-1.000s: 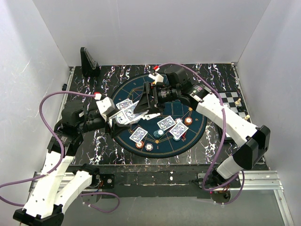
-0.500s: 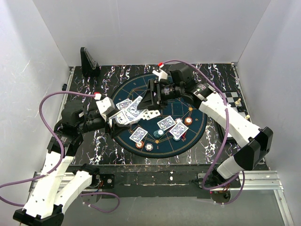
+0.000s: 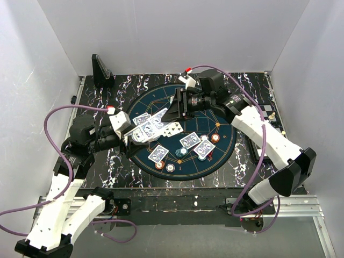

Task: Distribute texas hold em gaming equipment

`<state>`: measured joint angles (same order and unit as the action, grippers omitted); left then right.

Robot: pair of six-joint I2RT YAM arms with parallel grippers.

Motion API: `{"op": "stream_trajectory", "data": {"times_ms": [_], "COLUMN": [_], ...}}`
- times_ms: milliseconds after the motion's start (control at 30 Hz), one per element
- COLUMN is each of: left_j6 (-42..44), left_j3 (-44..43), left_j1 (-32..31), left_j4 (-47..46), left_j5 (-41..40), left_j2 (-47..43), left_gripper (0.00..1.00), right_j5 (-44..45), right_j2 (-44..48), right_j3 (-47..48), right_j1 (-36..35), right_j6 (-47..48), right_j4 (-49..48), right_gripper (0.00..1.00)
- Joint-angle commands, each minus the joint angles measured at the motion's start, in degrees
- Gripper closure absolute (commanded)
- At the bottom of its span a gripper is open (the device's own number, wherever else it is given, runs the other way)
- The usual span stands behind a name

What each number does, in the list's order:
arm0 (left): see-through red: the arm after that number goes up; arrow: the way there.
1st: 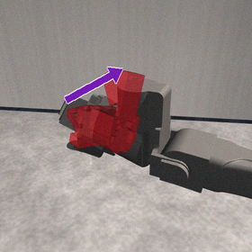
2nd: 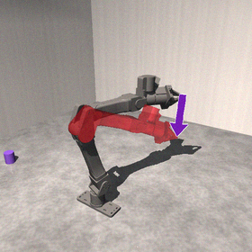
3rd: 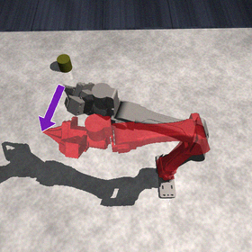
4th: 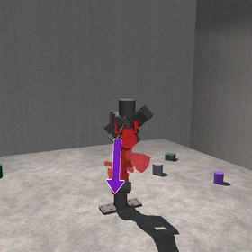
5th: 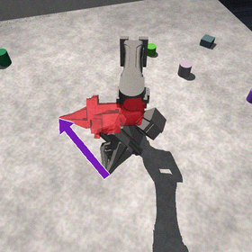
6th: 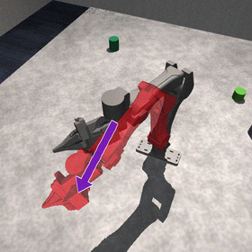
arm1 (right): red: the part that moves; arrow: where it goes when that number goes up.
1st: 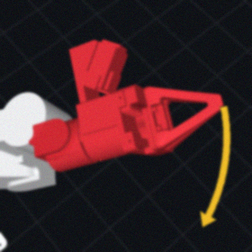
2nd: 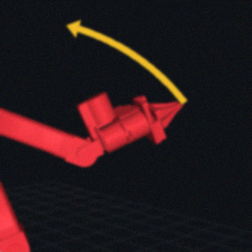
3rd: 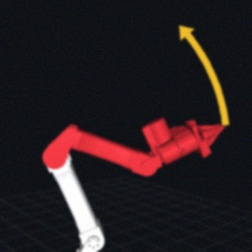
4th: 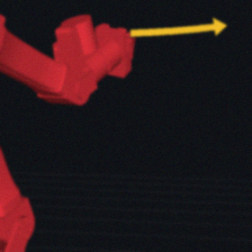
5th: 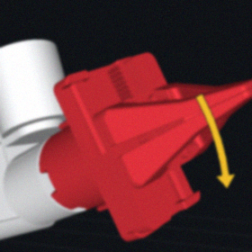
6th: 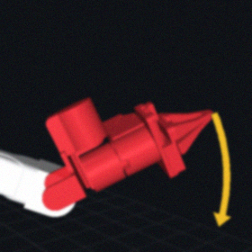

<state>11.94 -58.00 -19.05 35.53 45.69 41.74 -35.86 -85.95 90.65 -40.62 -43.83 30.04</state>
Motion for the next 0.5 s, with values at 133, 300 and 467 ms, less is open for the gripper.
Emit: {"op": "stream_trajectory", "data": {"times_ms": [133,300,467], "left_j6": [0.18,0.1,0.18], "left_j3": [-0.54,-0.54,-0.54], "left_j1": [-0.11,-0.11,-0.11], "left_j4": [-1.52,-1.52,-1.51], "left_j5": [0.98,1.07,0.98], "left_j2": [-0.87,-0.78,-0.87], "left_gripper": [1.0,1.0,1.0], "right_j5": [0.44,0.35,0.17], "right_j2": [3.42,3.77,3.86], "right_j3": [3.13,3.22,2.78], "right_j1": [1.95,2.74,3.35], "right_j6": [0.5,0.42,0.42], "right_j4": [-1.48,-1.39,-1.83], "right_gripper": [0.58,0.66,0.76]}}
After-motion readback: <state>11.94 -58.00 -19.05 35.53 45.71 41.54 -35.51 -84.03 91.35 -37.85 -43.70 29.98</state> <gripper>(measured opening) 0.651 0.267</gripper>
